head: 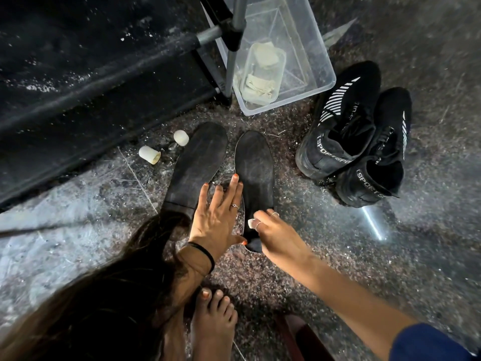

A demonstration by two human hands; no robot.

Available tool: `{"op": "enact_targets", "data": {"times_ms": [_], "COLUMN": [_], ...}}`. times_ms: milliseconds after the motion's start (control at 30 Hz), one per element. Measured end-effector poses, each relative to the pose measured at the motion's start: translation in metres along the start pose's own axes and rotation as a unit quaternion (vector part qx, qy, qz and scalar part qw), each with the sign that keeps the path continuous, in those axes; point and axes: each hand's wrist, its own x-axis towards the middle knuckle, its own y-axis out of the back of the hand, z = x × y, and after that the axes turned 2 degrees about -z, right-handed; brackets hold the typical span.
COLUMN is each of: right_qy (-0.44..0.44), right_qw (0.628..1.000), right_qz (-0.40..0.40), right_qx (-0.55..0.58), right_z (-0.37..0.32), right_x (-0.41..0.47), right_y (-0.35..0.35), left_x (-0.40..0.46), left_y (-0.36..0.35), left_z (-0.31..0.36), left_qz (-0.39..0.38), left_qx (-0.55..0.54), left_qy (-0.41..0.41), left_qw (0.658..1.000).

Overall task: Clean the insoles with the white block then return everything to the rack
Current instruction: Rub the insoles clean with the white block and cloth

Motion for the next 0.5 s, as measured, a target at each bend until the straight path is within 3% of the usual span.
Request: {"op": "enact_targets", "data": {"times_ms": [133, 333, 500], "right_qy": [0.116, -0.015, 0.055], "right_qw": [0.989, 1.0, 0.997], "right_qz": [-0.078, 0.016, -0.031], "right_qx": [-0.042, 0.001, -0.043], "right_z": [0.005, 0.019, 0.013], "right_x": [-0.017, -0.018, -0.025], "right_y": [-0.005, -0.001, -0.014], "left_x": [0.0, 0.001, 0.003], "left_y": [0.001, 0.004, 0.008], "left_z": [0.002, 0.001, 0.0], "left_qz": [0.005, -0.004, -0.002], "left_qx": [0.021, 0.021, 0.026], "left_qy": [0.0, -0.005, -0.004], "left_qw": [1.0, 1.0, 1.0]}}
